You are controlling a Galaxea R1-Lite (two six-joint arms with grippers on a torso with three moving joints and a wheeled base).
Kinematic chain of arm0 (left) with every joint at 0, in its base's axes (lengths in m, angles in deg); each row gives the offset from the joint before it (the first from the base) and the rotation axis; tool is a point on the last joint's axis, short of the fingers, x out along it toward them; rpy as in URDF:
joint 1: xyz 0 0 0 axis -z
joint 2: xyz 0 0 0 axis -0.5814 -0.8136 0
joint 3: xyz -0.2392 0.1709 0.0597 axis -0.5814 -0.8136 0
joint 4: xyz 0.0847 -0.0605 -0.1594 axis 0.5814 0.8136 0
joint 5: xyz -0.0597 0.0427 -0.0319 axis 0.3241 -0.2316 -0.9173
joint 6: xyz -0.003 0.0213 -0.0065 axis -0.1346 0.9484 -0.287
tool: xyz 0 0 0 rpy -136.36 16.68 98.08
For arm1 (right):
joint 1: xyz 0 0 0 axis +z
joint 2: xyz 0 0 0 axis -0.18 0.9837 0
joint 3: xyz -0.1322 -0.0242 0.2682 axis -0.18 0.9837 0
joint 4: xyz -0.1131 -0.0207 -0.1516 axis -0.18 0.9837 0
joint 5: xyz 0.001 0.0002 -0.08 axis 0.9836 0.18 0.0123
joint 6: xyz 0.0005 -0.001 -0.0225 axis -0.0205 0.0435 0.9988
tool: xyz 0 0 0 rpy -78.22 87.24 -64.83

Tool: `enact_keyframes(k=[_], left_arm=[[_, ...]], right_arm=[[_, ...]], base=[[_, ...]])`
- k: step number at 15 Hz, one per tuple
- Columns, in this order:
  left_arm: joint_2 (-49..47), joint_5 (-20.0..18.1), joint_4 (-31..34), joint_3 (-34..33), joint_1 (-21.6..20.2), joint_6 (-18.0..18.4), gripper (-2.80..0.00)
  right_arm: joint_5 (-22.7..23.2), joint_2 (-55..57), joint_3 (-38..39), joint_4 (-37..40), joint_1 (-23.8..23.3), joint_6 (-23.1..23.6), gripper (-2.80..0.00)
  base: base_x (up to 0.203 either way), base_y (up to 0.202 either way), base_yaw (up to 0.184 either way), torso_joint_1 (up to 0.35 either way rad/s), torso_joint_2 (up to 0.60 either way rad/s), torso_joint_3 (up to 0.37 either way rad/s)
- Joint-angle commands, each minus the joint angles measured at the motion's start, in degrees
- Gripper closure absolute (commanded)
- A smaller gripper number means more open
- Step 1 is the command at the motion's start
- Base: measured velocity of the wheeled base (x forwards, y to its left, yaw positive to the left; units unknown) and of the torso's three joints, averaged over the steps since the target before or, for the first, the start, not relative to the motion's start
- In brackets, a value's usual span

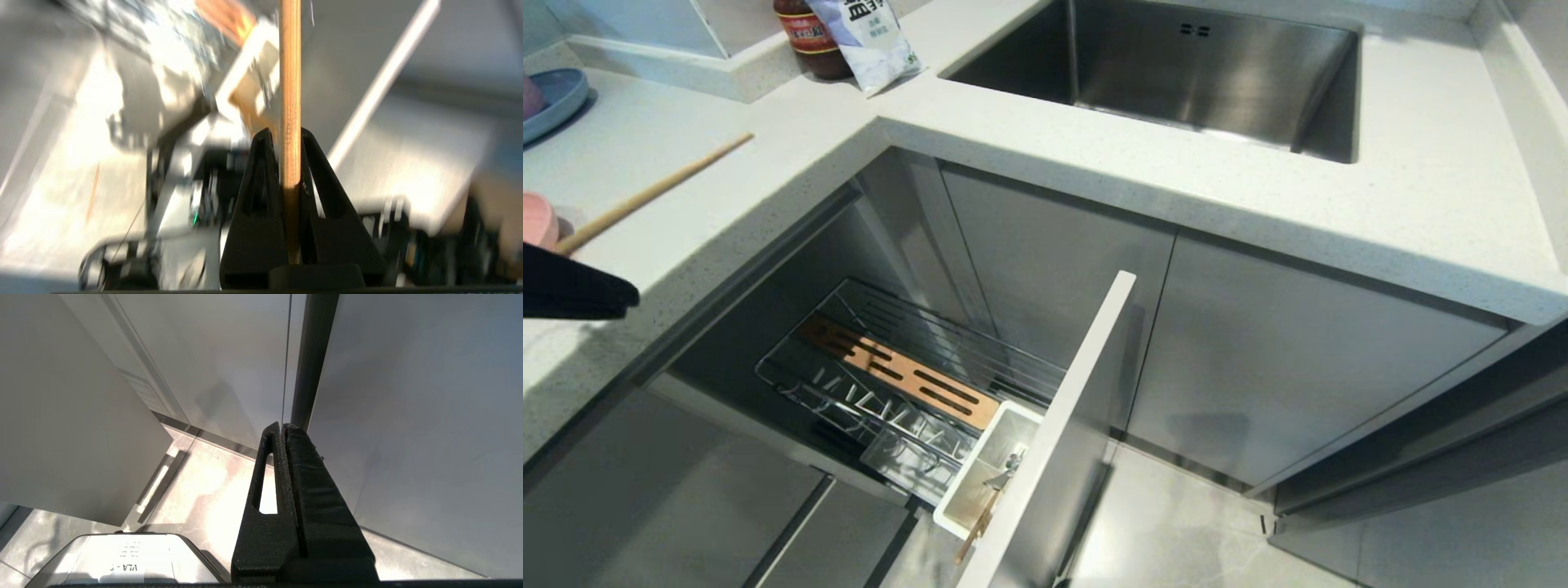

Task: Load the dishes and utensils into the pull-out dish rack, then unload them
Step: Take the chopsticks out of the cupboard

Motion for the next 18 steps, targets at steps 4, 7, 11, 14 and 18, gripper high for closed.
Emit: enact_keyframes(k=[4, 7, 11, 14, 18], left_arm=[[0.05, 4.78, -5.50, 0.13, -13.70, -0.16, 0.00], [-2.84, 11.89, -6.08, 0.13, -17.60, -0.18, 0.00], [-9.24, 17.74, -7.76, 0.13, -22.19, -0.41, 0.00], [-12.18, 20.81, -9.04, 0.13, -24.69, -0.42, 0.00], [-13.21, 24.69, -8.90, 0.13, -25.74, -0.42, 0.00]], right_arm=[[0.00, -0.13, 0.09, -0.02, 0.00, 0.01, 0.00], [0.00, -0.13, 0.09, -0.02, 0.00, -0.04, 0.00], [0.00, -0.13, 0.06, -0.02, 0.00, -0.03, 0.00], [0.00, -0.13, 0.09, -0.02, 0.00, -0.05, 0.00], [0.00, -0.13, 0.09, -0.02, 0.00, 0.01, 0.00]], base=[[0.000, 0.000, 0.000, 0.000, 0.00, 0.000], [0.000, 0.000, 0.000, 0.000, 0.00, 0.000], [0.000, 0.000, 0.000, 0.000, 0.00, 0.000], [0.000, 0.000, 0.000, 0.000, 0.00, 0.000], [0.000, 0.000, 0.000, 0.000, 0.00, 0.000]])
